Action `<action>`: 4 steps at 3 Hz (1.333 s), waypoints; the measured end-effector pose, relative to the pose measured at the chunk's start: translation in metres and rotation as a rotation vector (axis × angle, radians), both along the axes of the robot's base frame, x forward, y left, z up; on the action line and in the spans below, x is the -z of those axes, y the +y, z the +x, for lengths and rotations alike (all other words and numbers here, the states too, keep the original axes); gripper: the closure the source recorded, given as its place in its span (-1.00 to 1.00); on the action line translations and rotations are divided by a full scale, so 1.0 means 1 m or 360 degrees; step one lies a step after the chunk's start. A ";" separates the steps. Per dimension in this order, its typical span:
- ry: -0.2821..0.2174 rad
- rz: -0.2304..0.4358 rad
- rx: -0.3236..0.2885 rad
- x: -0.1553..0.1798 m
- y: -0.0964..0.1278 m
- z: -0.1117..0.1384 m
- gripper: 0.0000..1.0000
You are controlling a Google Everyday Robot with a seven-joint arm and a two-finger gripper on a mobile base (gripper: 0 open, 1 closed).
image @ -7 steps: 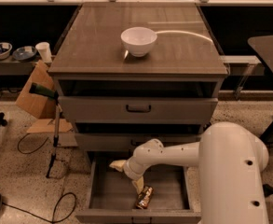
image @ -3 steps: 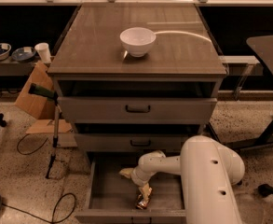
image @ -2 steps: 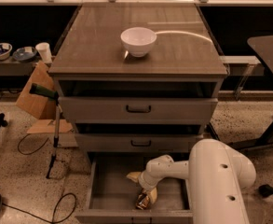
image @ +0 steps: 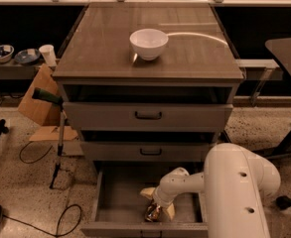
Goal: Pick orange can from bottom drawer and place on counter
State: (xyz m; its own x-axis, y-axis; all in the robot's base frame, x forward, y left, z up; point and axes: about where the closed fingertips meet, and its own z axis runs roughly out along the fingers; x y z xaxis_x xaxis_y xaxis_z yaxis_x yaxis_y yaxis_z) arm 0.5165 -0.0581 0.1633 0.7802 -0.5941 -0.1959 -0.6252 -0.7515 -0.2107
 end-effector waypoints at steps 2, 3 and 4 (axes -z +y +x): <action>-0.0020 0.0058 -0.0108 0.039 0.034 0.000 -1.00; -0.0041 0.0088 -0.0124 0.054 0.051 0.005 -0.49; -0.0041 0.0088 -0.0124 0.054 0.051 0.005 -0.04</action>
Offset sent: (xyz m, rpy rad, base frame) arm 0.0099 0.0555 -0.0637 0.0701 -0.0453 0.1015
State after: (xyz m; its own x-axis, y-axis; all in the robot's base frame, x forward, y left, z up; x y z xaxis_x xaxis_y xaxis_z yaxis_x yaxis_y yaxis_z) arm 0.5220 -0.0073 0.1091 0.8288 -0.5203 -0.2061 -0.5592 -0.7843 -0.2688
